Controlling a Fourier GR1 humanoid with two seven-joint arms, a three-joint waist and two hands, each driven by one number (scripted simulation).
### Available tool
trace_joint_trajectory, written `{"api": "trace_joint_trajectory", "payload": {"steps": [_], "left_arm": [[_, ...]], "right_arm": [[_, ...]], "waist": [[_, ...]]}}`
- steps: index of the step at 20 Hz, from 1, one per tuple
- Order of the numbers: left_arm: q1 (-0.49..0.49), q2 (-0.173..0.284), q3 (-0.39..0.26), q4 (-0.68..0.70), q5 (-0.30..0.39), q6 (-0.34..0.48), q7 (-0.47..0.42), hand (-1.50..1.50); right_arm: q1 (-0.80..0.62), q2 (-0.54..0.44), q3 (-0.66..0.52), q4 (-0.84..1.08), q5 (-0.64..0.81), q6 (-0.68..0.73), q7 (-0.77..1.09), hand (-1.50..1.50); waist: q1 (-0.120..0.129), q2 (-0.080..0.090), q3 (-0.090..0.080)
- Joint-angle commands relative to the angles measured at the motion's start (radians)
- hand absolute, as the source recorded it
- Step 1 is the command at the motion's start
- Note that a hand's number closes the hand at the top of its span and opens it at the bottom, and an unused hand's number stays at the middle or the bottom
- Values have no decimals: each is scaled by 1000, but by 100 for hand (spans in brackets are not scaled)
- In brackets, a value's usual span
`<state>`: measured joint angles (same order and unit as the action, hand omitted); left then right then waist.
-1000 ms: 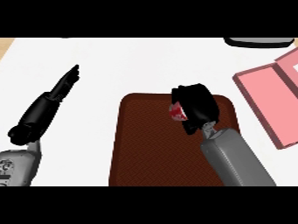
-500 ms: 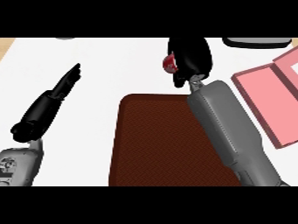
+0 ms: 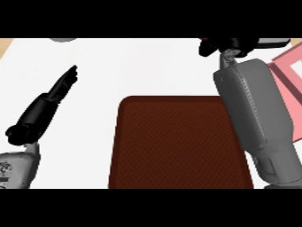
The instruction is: Pick the can from the tray and place it in the cardboard box
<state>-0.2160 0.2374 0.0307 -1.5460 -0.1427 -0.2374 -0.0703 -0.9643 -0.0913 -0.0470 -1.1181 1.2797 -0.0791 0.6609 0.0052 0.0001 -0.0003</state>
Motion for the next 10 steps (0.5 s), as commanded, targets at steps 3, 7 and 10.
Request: {"api": "trace_joint_trajectory", "payload": {"steps": [3,7,10], "left_arm": [[11,26,34,24,13,-21,-44,0],[0,1,9,-34,14,-21,22,0],[12,-2,12,-34,8,-16,31,0]], "right_arm": [[-31,-111,-130,8,-21,-47,55,150],[34,-218,-205,34,-93,-64,-51,150],[40,-297,-187,76,-70,53,-72,150]], "waist": [[-1,1,0],[-2,1,1],[-2,-1,0]]}}
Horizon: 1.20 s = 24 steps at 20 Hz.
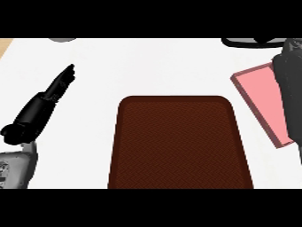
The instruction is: Pick the can from the tray and place it in the cardboard box
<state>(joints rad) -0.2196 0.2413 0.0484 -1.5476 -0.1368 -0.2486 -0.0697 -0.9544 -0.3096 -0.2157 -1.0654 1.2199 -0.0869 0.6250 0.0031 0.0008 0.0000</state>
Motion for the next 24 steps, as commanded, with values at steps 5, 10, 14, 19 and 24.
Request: {"api": "trace_joint_trajectory", "payload": {"steps": [5,10,14,19,24], "left_arm": [[2,-13,-18,3,-25,6,-7,0],[21,-32,-24,-55,-8,2,46,0],[11,-44,-28,-4,-48,34,12,0],[43,-40,-27,-37,-28,6,-6,0],[-21,-30,-1,41,-35,11,-19,0]], "right_arm": [[48,-145,-94,163,-114,222,-98,150],[67,-194,-125,246,-166,319,-142,150],[152,-233,-110,255,-188,446,-196,150],[153,-271,-155,345,-277,517,-336,-150],[126,-262,-198,268,-354,446,-448,-150]], "waist": [[-5,2,0],[7,1,0],[-6,-1,0],[6,2,0],[-4,1,0]]}}
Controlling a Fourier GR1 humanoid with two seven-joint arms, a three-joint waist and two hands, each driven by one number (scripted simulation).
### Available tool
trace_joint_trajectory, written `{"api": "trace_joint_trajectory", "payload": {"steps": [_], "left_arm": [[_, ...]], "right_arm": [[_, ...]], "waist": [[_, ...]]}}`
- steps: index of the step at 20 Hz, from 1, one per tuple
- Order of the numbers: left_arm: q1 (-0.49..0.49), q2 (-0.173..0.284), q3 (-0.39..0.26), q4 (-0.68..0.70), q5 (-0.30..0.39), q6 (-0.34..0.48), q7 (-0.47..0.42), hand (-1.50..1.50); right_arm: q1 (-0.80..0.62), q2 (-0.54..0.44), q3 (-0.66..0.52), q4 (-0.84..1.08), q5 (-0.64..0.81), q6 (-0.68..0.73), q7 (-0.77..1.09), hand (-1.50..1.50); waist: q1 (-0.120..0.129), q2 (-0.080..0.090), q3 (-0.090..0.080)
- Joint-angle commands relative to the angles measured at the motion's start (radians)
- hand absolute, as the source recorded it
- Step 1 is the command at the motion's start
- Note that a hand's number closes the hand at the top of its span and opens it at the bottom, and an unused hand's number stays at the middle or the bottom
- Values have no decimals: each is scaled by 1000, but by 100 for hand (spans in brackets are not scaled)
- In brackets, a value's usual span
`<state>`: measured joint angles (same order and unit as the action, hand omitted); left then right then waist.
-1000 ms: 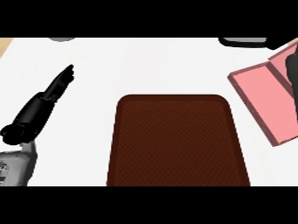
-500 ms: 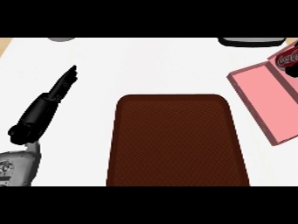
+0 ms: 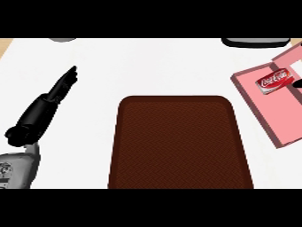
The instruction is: Pick the can from the tray and place it in the cardboard box
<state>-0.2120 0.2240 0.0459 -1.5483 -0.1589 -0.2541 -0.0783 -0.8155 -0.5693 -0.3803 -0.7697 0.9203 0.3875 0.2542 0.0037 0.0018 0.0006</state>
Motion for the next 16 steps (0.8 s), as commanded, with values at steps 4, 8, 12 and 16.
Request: {"api": "trace_joint_trajectory", "payload": {"steps": [4,8,12,16], "left_arm": [[2,0,11,19,3,2,-5,0],[1,-7,3,-3,-8,14,21,0],[24,5,6,-42,0,-1,15,0],[17,-12,-10,-40,-17,8,22,0]], "right_arm": [[-46,60,-253,-100,-250,-213,-152,-150],[-58,117,-434,-122,-414,-314,-139,-150],[-14,86,-538,-103,-492,-373,-139,-150],[62,-24,-597,-21,-555,-360,-271,-150]], "waist": [[-21,-6,4],[-24,-10,3],[-4,-5,1],[2,1,1]]}}
